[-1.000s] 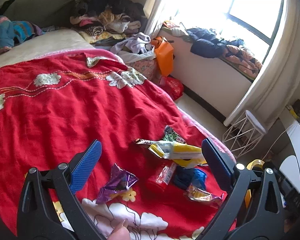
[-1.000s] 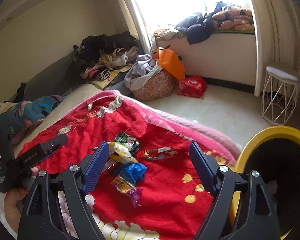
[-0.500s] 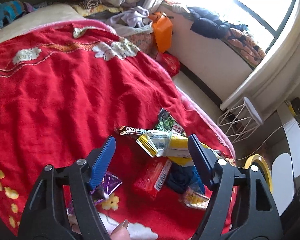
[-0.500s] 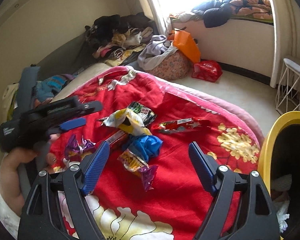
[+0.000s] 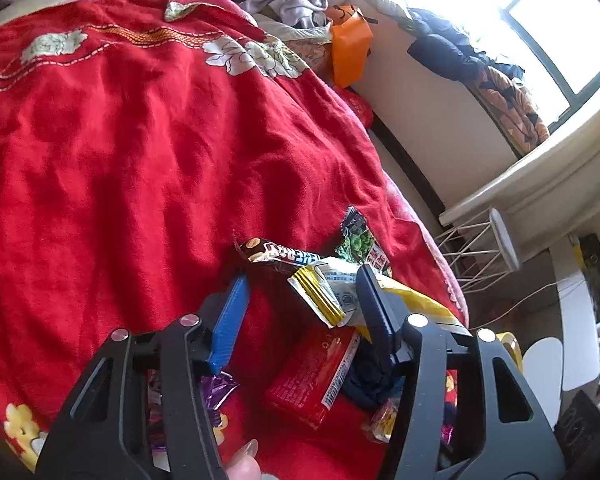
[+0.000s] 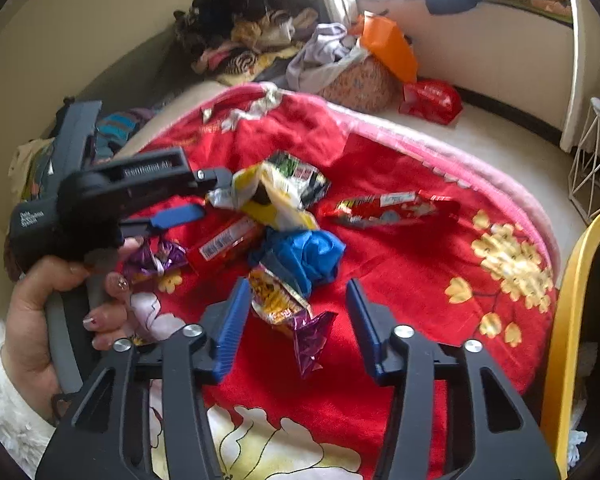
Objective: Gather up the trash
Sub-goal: 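Grasp the yellow-white wrapper with the left tool while the right tool grasps a purple wrapper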
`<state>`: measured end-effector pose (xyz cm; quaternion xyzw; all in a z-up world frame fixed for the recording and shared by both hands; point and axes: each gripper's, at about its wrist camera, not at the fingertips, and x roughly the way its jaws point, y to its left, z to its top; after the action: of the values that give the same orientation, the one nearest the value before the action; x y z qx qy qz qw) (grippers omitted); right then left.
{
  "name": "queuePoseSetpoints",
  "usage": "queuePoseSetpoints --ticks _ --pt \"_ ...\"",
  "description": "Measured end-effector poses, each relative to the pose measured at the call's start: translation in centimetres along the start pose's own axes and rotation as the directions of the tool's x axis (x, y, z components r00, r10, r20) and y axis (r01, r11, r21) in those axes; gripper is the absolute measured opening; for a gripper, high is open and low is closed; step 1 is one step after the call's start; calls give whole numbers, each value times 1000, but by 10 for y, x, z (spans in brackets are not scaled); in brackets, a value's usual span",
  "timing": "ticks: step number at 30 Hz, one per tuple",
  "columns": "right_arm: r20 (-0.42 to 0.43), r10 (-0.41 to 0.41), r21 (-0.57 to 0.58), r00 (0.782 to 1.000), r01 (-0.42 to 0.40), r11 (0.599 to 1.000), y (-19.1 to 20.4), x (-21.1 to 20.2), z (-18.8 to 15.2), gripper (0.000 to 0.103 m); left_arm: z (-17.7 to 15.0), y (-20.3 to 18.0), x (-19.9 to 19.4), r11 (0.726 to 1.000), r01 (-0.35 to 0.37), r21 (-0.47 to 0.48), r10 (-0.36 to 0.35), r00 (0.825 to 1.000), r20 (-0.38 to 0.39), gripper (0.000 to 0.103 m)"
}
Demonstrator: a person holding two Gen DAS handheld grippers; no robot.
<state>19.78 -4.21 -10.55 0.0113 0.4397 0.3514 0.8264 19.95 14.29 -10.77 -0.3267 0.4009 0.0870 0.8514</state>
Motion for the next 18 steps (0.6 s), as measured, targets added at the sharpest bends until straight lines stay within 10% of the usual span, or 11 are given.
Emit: queuePoseSetpoints --ticks 6,18 --pt "-66 64 35 996 -62 997 -4 9 -6 23 -1 1 2 997 60 -37 -61 998 -6 28" --pt "-53 78 42 996 -76 996 -7 -3 -14 19 -5 -7 -10 992 122 -31 -122 993 8 12"
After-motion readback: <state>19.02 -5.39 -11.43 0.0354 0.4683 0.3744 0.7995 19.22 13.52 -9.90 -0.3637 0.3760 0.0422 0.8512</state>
